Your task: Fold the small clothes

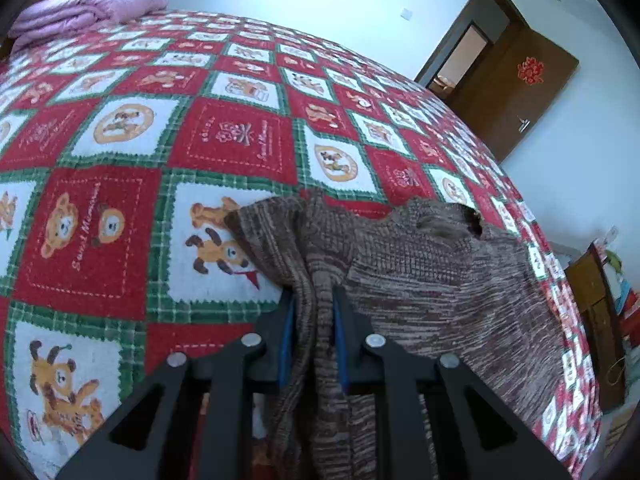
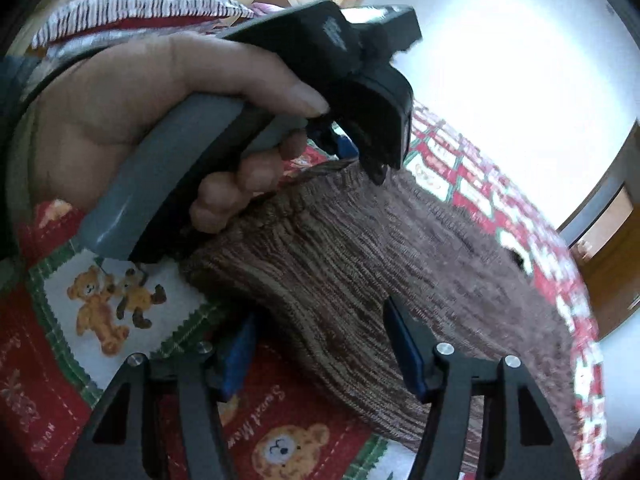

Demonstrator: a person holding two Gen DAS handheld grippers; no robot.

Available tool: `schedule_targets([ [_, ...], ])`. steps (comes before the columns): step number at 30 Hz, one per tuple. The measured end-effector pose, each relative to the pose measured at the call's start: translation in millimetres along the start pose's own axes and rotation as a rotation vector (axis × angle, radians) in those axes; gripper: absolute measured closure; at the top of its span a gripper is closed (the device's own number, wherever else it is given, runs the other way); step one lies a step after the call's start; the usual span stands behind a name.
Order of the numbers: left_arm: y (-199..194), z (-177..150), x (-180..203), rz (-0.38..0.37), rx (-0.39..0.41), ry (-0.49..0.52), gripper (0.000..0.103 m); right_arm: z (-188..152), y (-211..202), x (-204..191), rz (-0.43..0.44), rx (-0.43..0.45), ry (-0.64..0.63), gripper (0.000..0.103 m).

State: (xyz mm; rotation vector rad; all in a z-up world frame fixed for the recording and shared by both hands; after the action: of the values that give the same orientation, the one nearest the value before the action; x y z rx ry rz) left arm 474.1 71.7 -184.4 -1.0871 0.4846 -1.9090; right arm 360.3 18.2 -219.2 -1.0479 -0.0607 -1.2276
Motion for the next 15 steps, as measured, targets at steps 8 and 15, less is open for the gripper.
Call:
schedule_targets([
  [8, -6, 0, 8, 0.003, 0.014, 0.045, 0.09, 3, -7, 5, 0.146, 0.01, 0.029, 0.094],
  [15, -23, 13, 23, -0.041, 0.036, 0.011, 0.09, 0, -26, 40, 0.233, 0.057, 0.18, 0.095],
])
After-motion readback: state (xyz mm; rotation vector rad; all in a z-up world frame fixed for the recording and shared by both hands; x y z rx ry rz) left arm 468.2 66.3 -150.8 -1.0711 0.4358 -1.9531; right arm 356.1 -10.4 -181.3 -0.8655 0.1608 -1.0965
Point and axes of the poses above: each gripper's, at about its wrist camera, not at the fingertips, and y roughly the way its jaws point, x to its right, z to its top, the point moved 2 cm from there along y, roughly the way its jaws point, and after that the axes turned 7 degrees about -z, right-handed, at the moved point
